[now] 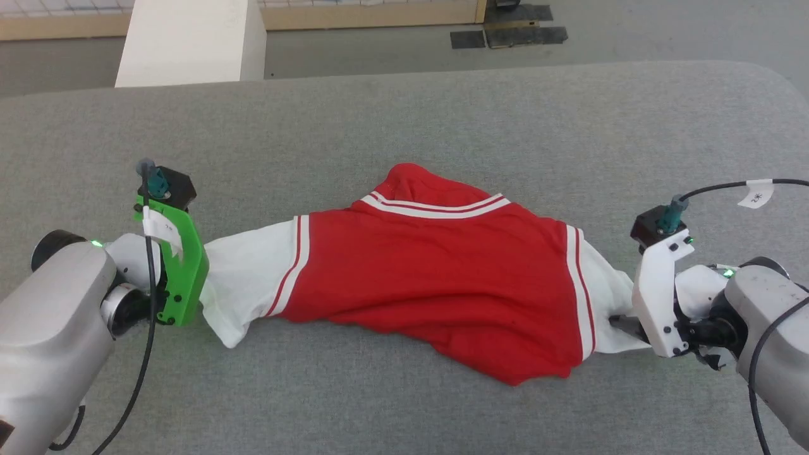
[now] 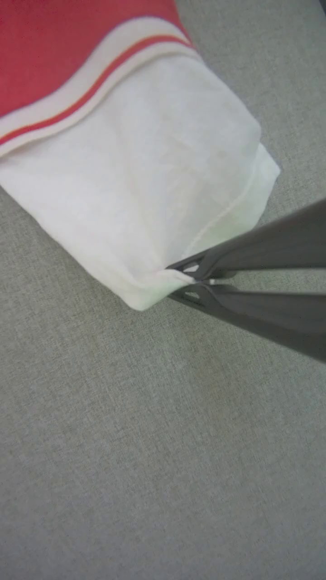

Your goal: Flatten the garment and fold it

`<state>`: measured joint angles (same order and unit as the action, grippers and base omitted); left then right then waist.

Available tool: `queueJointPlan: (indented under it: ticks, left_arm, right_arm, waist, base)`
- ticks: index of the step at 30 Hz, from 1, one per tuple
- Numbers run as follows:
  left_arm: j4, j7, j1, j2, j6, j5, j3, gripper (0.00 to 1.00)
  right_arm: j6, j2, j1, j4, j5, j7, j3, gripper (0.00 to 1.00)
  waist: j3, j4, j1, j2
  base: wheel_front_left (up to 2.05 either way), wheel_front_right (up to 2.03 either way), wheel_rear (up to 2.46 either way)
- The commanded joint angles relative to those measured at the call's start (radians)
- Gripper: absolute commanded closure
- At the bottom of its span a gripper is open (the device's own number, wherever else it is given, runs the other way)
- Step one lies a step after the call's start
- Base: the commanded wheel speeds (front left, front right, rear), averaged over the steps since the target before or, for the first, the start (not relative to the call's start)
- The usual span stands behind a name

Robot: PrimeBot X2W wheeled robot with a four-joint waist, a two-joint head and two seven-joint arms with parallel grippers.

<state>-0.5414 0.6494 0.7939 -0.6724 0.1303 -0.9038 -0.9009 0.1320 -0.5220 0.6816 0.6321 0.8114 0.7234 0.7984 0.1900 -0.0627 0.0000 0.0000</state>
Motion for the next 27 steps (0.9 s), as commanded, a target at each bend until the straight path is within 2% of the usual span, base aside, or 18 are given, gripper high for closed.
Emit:
queueJointPlan:
  ticks: [1, 4, 5, 6, 14, 17, 21, 27]
  left_arm:
    - [-0.005, -0.008, 0.019, 0.004, 0.000, -0.006, -0.010, 1.00]
    - [-0.013, -0.017, 0.024, 0.003, 0.000, -0.014, -0.023, 1.00]
    - [-0.017, -0.020, 0.025, 0.002, 0.000, -0.017, -0.028, 1.00]
    - [-0.020, -0.023, 0.025, 0.001, 0.000, -0.020, -0.032, 1.00]
    - [-0.053, -0.044, 0.004, -0.004, 0.000, -0.054, -0.065, 1.00]
    - [-0.051, -0.067, 0.007, -0.005, 0.000, -0.061, -0.070, 1.00]
    - [-0.031, -0.129, 0.023, -0.027, 0.000, -0.049, -0.064, 1.00]
    - [0.039, -0.263, 0.069, -0.070, -0.013, 0.016, -0.041, 1.00]
  right_arm:
    - [-0.001, 0.030, -0.009, 0.033, 0.016, -0.015, 0.033, 0.00]
    - [-0.001, 0.039, -0.009, 0.064, 0.031, -0.034, 0.080, 0.00]
    - [-0.001, 0.040, -0.006, 0.067, 0.038, -0.049, 0.094, 0.84]
    - [-0.001, 0.039, -0.003, 0.067, 0.046, -0.065, 0.102, 1.00]
    - [-0.001, -0.006, 0.036, 0.044, 0.111, -0.180, 0.163, 1.00]
    - [-0.001, -0.037, 0.055, 0.006, 0.121, -0.273, 0.169, 1.00]
    - [-0.001, -0.083, 0.067, -0.061, 0.137, -0.416, 0.151, 1.00]
    - [-0.001, -0.152, 0.100, -0.135, 0.091, -0.571, 0.108, 1.00]
  waist:
    - [0.010, 0.009, 0.0000, 0.0000]
    - [0.011, 0.010, 0.0000, 0.0000]
    - [0.009, 0.008, 0.0000, 0.0000]
    - [0.007, 0.007, 0.0000, 0.0000]
    - [-0.038, -0.011, 0.0000, 0.0000]
    - [-0.063, -0.011, 0.0000, 0.0000]
    - [-0.099, -0.012, 0.0000, 0.0000]
    - [-0.142, -0.011, 0.0000, 0.0000]
  base:
    - [0.00, 0.00, 0.00]
    - [0.00, 0.00, 0.00]
    - [0.00, 0.00, 0.00]
    - [0.00, 0.00, 0.00]
    - [0.00, 0.00, 0.00]
    - [0.00, 0.00, 0.00]
    - [0.00, 0.00, 0.00]
    - [0.00, 0.00, 0.00]
